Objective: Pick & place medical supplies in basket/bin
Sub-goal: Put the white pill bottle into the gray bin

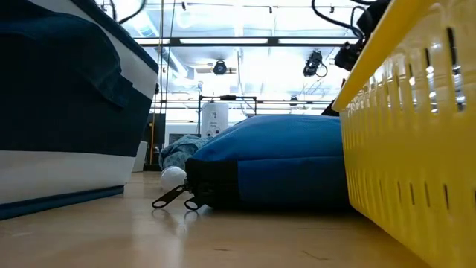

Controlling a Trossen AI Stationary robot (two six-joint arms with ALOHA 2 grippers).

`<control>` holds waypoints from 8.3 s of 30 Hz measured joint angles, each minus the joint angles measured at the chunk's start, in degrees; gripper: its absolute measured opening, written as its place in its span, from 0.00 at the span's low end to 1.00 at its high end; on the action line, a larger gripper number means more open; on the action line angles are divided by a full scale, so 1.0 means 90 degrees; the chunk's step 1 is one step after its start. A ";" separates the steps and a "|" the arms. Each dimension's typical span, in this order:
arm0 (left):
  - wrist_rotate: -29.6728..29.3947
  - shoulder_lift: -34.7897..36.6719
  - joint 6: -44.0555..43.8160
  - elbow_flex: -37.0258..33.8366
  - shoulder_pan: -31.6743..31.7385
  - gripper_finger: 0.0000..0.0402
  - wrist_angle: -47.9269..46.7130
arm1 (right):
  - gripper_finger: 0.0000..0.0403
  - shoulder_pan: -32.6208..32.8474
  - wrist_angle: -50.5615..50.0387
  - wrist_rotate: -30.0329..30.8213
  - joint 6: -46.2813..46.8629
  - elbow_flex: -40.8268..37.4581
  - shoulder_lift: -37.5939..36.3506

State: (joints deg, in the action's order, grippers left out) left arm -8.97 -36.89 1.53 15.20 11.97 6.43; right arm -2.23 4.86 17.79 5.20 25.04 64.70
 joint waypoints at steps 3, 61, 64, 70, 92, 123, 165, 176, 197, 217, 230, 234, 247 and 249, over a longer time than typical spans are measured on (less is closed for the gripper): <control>-0.0003 -0.0630 0.0087 0.0394 0.0000 0.37 -0.0206 | 0.67 -0.0001 -0.0014 0.0001 -0.0129 0.0012 0.0126; 0.0163 -0.6962 -0.4858 0.4991 -0.0555 0.60 -0.2560 | 0.67 -0.0001 -0.0713 0.1179 -0.0184 0.0007 0.0188; 0.0119 -0.6968 -0.4856 0.4991 -0.0554 0.60 -0.2577 | 0.67 -0.0001 -0.0704 0.1179 -0.0184 0.0007 0.0188; 0.0209 -0.7325 -0.4857 0.4991 -0.0555 0.60 -0.2463 | 0.67 -0.0001 -0.0688 0.1176 -0.0184 0.0007 0.0188; 0.0163 -0.7627 -0.4136 0.4991 -0.0535 0.38 -0.2394 | 0.67 -0.0001 -0.0631 0.1215 -0.0184 0.0007 0.0188; -0.0204 -0.6480 -0.0788 0.1651 -0.1104 0.37 0.6602 | 0.67 0.0000 -0.0444 0.1190 -0.0159 0.0002 0.0186; -0.5971 -0.3210 -0.2577 0.0257 -0.0018 0.37 0.1529 | 0.67 -0.0139 -0.0206 0.1142 -0.0122 -0.0039 0.0186; -0.5355 -0.3155 -0.4101 0.0578 0.0604 0.37 -0.0404 | 0.67 -0.0139 -0.0211 0.1142 -0.0116 -0.0039 0.0186; -0.4813 -0.2377 -0.4543 0.0585 0.1207 0.37 -0.1670 | 0.67 -0.0141 -0.0231 0.1145 -0.0116 -0.0039 0.0186; -0.3259 -0.2387 -0.4638 0.0589 0.1717 0.37 -0.2162 | 0.67 -0.0140 -0.0233 0.1145 -0.0116 -0.0039 0.0186; -0.3310 -0.2387 -0.4402 0.0571 0.1724 0.46 -0.2242 | 0.67 -0.0142 -0.0233 0.1147 -0.0116 -0.0039 0.0186; -0.3317 -0.2387 -0.4395 0.0571 0.1724 0.45 -0.2222 | 0.67 -0.0142 -0.0236 0.1145 -0.0116 -0.0039 0.0186; -0.3280 -0.2210 -0.3944 0.0573 0.1724 0.55 -0.1797 | 0.67 -0.0142 -0.0238 0.1023 -0.0118 -0.0039 0.0186; -0.3276 -0.2161 -0.3870 0.0573 0.1722 0.58 -0.1791 | 0.67 -0.0142 -0.0236 0.1024 -0.0118 -0.0039 0.0186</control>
State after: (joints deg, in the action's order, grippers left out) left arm -38.46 -56.33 -33.30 20.36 27.46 -9.69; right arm -3.51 2.74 27.00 4.14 24.69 66.37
